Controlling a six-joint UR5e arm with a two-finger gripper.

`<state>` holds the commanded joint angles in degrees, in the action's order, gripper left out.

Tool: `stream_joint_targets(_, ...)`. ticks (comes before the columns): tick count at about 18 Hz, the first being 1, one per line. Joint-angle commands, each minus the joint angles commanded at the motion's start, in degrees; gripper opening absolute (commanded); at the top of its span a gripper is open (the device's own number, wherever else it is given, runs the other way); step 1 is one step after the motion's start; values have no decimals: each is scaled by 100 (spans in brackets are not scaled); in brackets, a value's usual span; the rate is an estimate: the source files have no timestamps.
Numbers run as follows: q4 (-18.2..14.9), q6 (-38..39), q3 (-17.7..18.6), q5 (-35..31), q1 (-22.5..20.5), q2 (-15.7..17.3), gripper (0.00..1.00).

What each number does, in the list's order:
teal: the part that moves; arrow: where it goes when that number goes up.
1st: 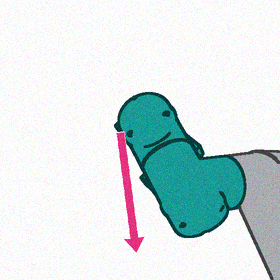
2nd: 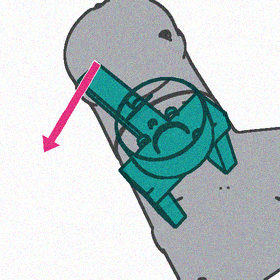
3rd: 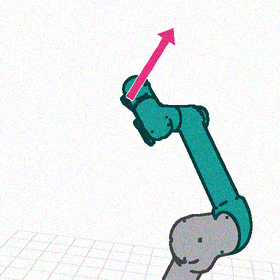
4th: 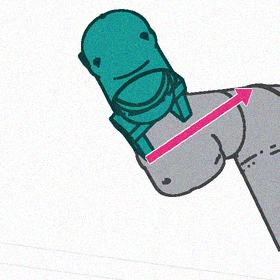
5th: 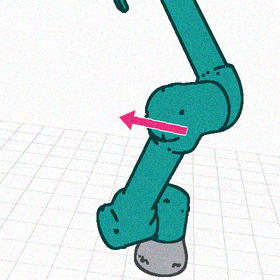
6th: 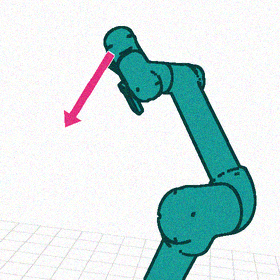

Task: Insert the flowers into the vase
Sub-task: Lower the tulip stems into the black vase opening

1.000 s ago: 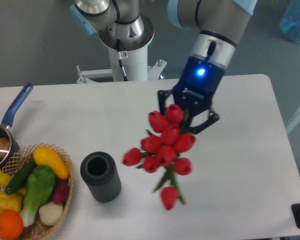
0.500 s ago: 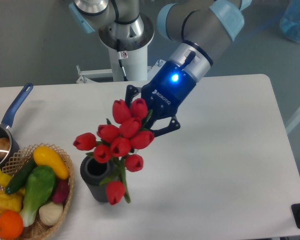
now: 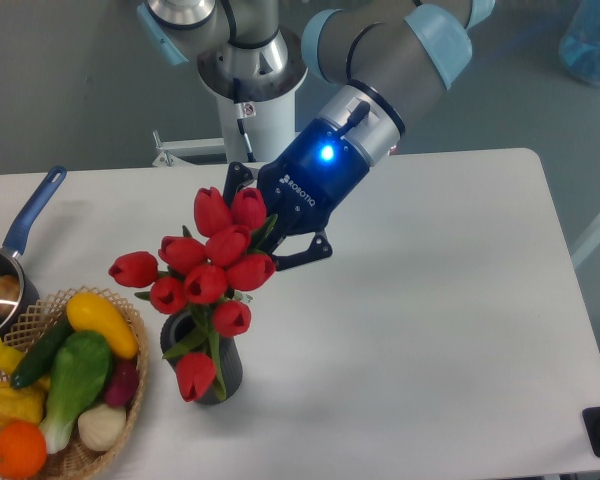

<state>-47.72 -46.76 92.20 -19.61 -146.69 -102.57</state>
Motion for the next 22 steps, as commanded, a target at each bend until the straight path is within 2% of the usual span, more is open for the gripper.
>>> stream_joint_targets(4, 0, -35, 0, 896, 1, -255, 0)
stream_joint_targets(7, 0, -53, 0, 1055, 9, -325, 0)
stream_joint_targets(11, 9, -70, -87, 1082, 9, -422, 0)
stream_joint_targets(14, 44, -70, -298, 1073, 9, -633, 0)
stream_joint_targets(22, 62, -210, -290, 1021, 44, -756, 0)
